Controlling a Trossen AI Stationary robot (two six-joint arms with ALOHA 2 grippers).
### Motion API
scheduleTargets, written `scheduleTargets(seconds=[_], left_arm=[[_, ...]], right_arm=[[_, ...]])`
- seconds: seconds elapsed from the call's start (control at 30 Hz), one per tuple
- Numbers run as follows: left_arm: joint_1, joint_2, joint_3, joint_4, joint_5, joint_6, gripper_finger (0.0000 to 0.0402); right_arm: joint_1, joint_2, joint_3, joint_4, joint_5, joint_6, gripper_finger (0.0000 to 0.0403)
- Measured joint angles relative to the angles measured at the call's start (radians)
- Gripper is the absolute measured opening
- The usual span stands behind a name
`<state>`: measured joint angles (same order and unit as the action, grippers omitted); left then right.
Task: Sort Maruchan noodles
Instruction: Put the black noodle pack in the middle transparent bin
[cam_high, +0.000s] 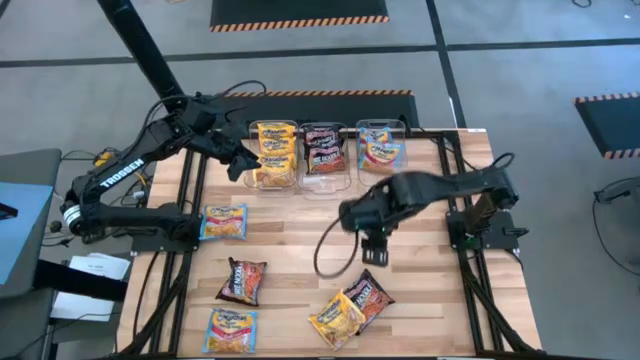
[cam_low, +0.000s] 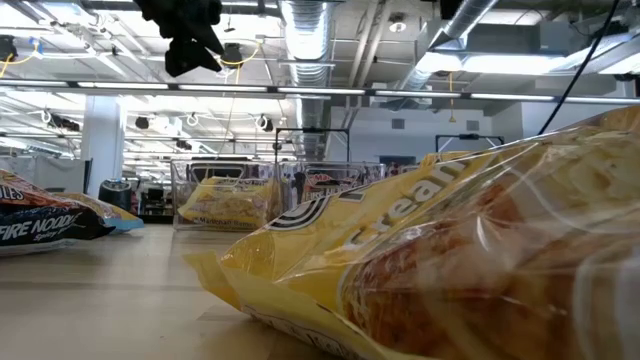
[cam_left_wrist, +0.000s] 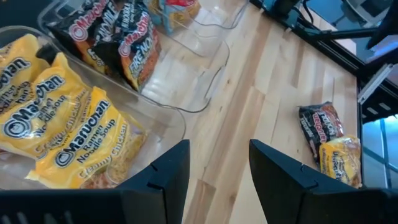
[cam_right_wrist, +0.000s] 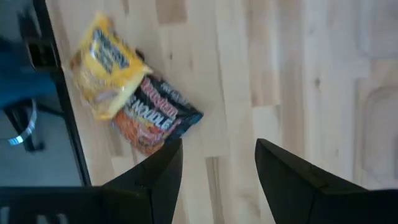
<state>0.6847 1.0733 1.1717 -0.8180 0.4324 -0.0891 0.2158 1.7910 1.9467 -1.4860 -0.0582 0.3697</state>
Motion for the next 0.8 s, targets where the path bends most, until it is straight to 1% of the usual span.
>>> scheduleTargets(seconds=[0.13,0.33,0.47,0.6,0.8], left_arm=[[-0.02,0.0,0.0,-0.004,0.0,0.0,0.0151],[-0.045,0.0,0.0,-0.008,0.0,0.018,0.0151],[-0.052,0.0,0.0,-0.018,0.001,0.018,0.0151],[-0.052,0.0,0.0,-0.05,-0.005,0.018,0.0151],[-0.052,0.0,0.0,-0.099,-0.025,0.018,0.0151]], right_arm=[[0.051,0.066,0.0,-0.045,-0.013,-0.001,0.0227],[0.089,0.166,-0.001,-0.058,-0.125,-0.081,0.0227],[0.092,0.195,-0.013,-0.033,-0.202,-0.159,0.0227],[0.089,0.197,-0.09,0.048,-0.253,-0.23,0.0227],[0.092,0.197,-0.212,0.16,-0.257,-0.315,0.0227]])
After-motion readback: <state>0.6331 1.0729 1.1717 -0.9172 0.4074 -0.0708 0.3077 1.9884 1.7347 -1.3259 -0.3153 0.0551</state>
